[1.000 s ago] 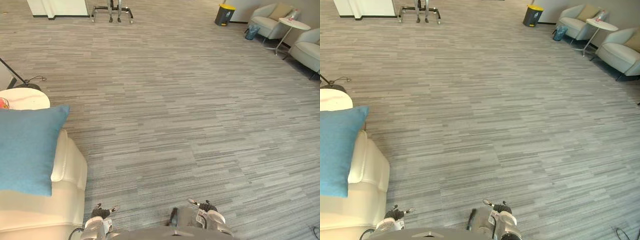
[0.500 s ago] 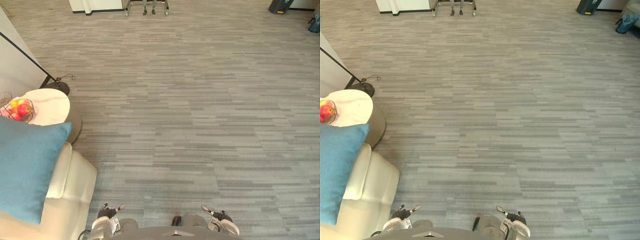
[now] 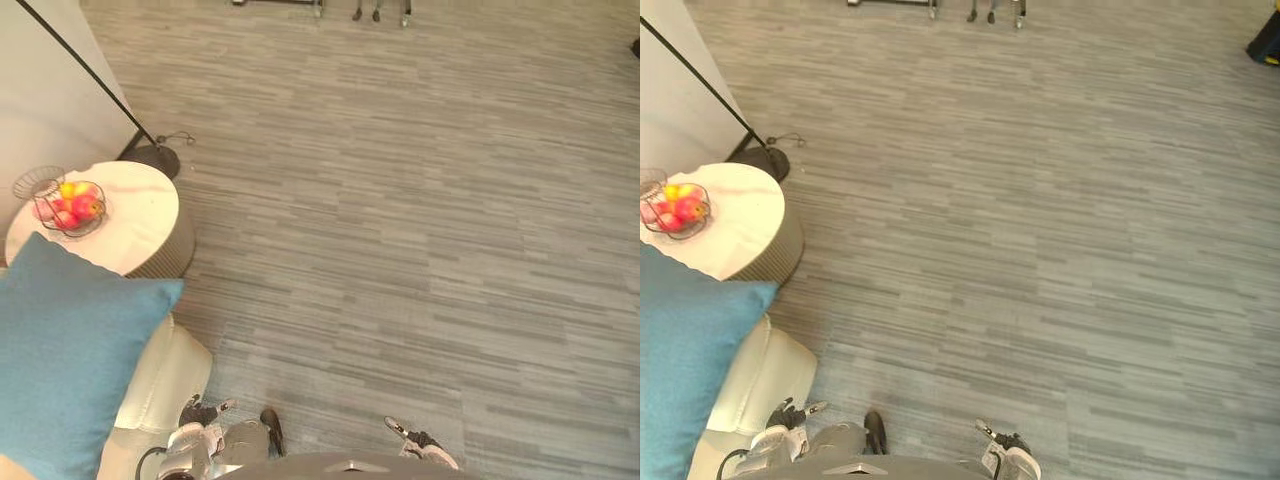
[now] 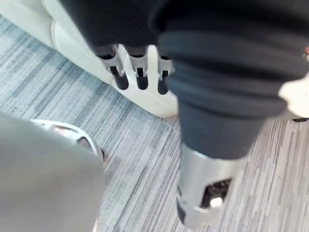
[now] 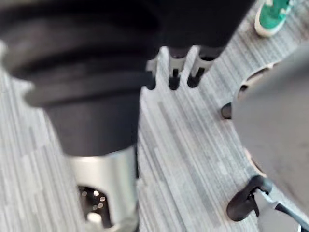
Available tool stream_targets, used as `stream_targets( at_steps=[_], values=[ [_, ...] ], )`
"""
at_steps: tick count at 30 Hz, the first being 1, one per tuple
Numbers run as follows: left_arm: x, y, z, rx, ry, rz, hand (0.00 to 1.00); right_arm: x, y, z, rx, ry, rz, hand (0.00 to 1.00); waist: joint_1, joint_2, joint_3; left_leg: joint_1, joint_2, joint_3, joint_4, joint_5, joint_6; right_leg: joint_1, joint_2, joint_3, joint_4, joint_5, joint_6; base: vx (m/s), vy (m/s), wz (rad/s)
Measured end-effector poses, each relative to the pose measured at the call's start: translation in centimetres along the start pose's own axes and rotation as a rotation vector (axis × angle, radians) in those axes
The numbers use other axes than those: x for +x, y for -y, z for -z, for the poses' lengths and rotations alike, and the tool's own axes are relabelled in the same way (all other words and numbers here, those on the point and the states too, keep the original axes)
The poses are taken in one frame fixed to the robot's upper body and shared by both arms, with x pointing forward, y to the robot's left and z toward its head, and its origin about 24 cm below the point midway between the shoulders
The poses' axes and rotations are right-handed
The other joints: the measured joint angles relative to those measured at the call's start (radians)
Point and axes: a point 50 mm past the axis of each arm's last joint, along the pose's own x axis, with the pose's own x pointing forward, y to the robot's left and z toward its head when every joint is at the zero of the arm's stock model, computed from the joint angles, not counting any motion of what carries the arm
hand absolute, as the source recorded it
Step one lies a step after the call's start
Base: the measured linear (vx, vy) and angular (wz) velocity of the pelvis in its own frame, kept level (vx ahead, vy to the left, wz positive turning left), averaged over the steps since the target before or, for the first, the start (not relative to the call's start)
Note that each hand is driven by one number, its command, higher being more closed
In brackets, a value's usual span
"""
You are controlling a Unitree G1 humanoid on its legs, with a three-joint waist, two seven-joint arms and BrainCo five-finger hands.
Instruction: Pick up cushions and gather them together orderly.
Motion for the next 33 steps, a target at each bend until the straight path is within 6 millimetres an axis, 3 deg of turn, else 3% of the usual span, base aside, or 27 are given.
stream_targets(
  at_steps=[3, 4, 5, 6, 7, 9, 11, 12, 15, 17, 18, 19, 20, 22, 24, 27, 28, 31, 33],
  values=[
    [0.0, -0.1, 0.1, 0.004, -0.003, 0.000, 0.00, 0.2, -0.3, -0.3, -0.049, 0.001, -0.016, 0.00, 0.006, -0.001, 0.000, 0.041, -0.017, -0.037, -0.036, -0.010, 0.000, -0.095, -0.036, 0.011, 0.259, 0.015, 0.020, 0.11, 0.061, 0.43],
    [0.0, -0.2, -0.1, 0.026, 0.002, 0.003, 0.00, 0.2, -0.3, -0.5, -0.073, 0.007, -0.024, 0.00, 0.004, -0.005, 0.004, 0.065, -0.029, -0.083, -0.054, -0.015, 0.002, -0.183, -0.072, 0.040, 0.469, 0.100, 0.021, 0.08, 0.055, 0.61],
    [0.0, -0.2, -0.1, 0.031, 0.003, 0.004, 0.00, 0.2, -0.3, -0.5, -0.071, 0.009, -0.025, 0.00, 0.002, -0.003, 0.010, 0.080, -0.031, -0.103, -0.060, -0.018, 0.005, -0.206, -0.078, 0.057, 0.534, 0.144, 0.015, 0.14, 0.049, 1.03],
    [0.1, -0.3, 0.0, 0.042, -0.004, 0.003, 0.00, 0.3, -0.1, -0.9, -0.088, 0.022, -0.023, 0.00, -0.012, 0.003, 0.028, 0.118, -0.034, -0.151, -0.065, -0.030, 0.016, -0.265, -0.074, 0.105, 0.677, 0.061, -0.001, 0.11, 0.001, 0.82],
    [0.1, -0.4, 0.1, 0.044, -0.008, 0.000, 0.00, 0.3, -0.1, -0.9, -0.090, 0.022, -0.023, 0.00, -0.012, 0.003, 0.027, 0.130, -0.034, -0.165, -0.065, -0.036, 0.017, -0.279, -0.066, 0.109, 0.695, 0.016, -0.010, 0.14, 0.000, 0.96],
    [0.0, -0.4, 0.2, 0.040, -0.011, -0.002, 0.00, 0.2, -0.4, -1.0, -0.119, 0.036, -0.038, 0.00, -0.008, 0.003, 0.028, 0.172, -0.032, -0.230, -0.068, -0.060, 0.021, -0.346, -0.024, 0.133, 0.648, -0.096, -0.014, 0.10, -0.028, 0.87],
    [0.0, -0.4, 0.3, 0.025, -0.016, -0.005, 0.00, 0.2, -0.5, -1.2, -0.117, 0.048, -0.042, 0.00, -0.010, 0.006, 0.027, 0.181, -0.031, -0.275, -0.066, -0.072, 0.017, -0.380, 0.006, 0.146, 0.558, -0.112, -0.013, 0.14, -0.093, 0.96],
    [0.0, -0.4, 0.4, -0.007, -0.021, -0.013, 0.00, 0.1, -0.6, -1.3, -0.111, 0.062, -0.045, 0.00, -0.009, 0.007, 0.027, 0.188, -0.028, -0.340, -0.065, -0.084, 0.010, -0.413, 0.054, 0.192, 0.406, -0.116, -0.016, 0.17, -0.138, 1.07],
    [-0.1, -0.4, 0.6, -0.054, -0.028, -0.026, 0.00, 0.0, -0.5, -1.2, -0.108, 0.068, -0.044, 0.00, -0.013, 0.014, 0.027, 0.181, -0.006, -0.451, -0.045, -0.115, -0.025, -0.426, 0.148, 0.340, 0.168, -0.063, -0.023, 0.24, -0.231, 1.22],
    [-0.1, -0.5, 0.6, -0.085, -0.028, -0.035, 0.00, -0.2, -0.5, -0.8, -0.101, 0.068, -0.047, 0.00, -0.004, 0.001, 0.025, 0.161, -0.022, -0.530, 0.019, -0.170, -0.055, -0.408, 0.151, 0.420, 0.024, 0.003, -0.023, 0.28, -0.312, 1.25],
    [-0.1, -0.5, 0.6, -0.093, -0.029, -0.040, 0.00, -0.2, -0.5, -0.6, -0.100, 0.064, -0.048, 0.00, -0.003, -0.014, 0.014, 0.155, -0.030, -0.552, 0.045, -0.190, -0.070, -0.405, 0.143, 0.410, 0.028, 0.083, -0.018, 0.40, -0.424, 1.24],
    [-0.3, 0.2, 1.2, -0.109, -0.050, -0.032, 0.00, -0.1, -0.1, -1.3, -0.109, 0.086, -0.039, 0.00, -0.004, 0.028, 0.006, 0.151, -0.003, -0.592, 0.071, -0.206, -0.087, -0.402, 0.144, 0.327, 0.081, 0.052, -0.038, 0.34, -0.325, 1.16],
    [-0.5, 0.7, 1.6, -0.120, -0.062, -0.021, 0.00, -0.1, 0.2, -1.6, -0.116, 0.097, -0.034, 0.00, -0.008, 0.038, 0.001, 0.149, 0.008, -0.596, 0.073, -0.206, -0.088, -0.398, 0.144, 0.287, 0.101, 0.023, -0.046, 0.42, -0.344, 1.37],
    [-0.6, 1.4, 1.9, -0.137, -0.070, -0.015, 0.00, -0.1, 0.4, -2.1, -0.160, 0.120, -0.032, 0.00, -0.008, 0.069, -0.010, 0.147, 0.043, -0.597, 0.074, -0.194, -0.108, -0.369, 0.140, 0.197, 0.119, -0.012, -0.065, 0.29, -0.223, 1.12],
    [-0.7, 1.6, 1.9, -0.147, -0.070, -0.012, 0.00, -0.2, 0.1, -2.3, -0.185, 0.135, -0.043, 0.00, -0.008, 0.073, -0.012, 0.126, 0.063, -0.574, 0.103, -0.176, -0.140, -0.335, 0.137, 0.140, 0.110, -0.018, -0.075, 0.23, -0.213, 0.99],
    [-0.6, 1.5, 1.4, -0.159, -0.049, -0.011, 0.00, -0.3, -0.8, -2.7, -0.199, 0.157, -0.072, 0.00, 0.002, 0.070, -0.007, 0.030, 0.096, -0.403, 0.254, -0.163, -0.162, -0.285, 0.119, 0.054, 0.100, -0.030, -0.095, 0.10, -0.114, 0.94],
    [-0.6, 1.5, 1.3, -0.151, -0.045, -0.009, 0.00, -0.3, -1.1, -2.7, -0.197, 0.155, -0.076, 0.00, 0.007, 0.069, -0.005, 0.018, 0.126, -0.274, 0.264, -0.162, -0.159, -0.263, 0.103, 0.017, 0.093, -0.030, -0.095, 0.03, -0.028, 0.82],
    [-0.6, 1.5, 1.2, -0.126, -0.040, -0.004, 0.00, -0.3, -1.2, -2.7, -0.195, 0.157, -0.078, 0.00, -0.003, 0.070, -0.004, 0.016, 0.153, -0.097, 0.158, -0.128, -0.127, -0.239, 0.065, -0.062, 0.083, -0.038, -0.076, -0.01, 0.061, 0.82],
    [-0.4, 1.1, 0.9, -0.111, -0.036, -0.012, 0.00, -0.4, -1.6, -2.6, -0.191, 0.150, -0.088, 0.00, -0.006, 0.052, -0.002, 0.018, 0.104, -0.103, 0.084, -0.091, -0.121, -0.241, 0.030, -0.085, 0.074, -0.042, -0.057, -0.01, 0.143, 0.93]
  ],
)
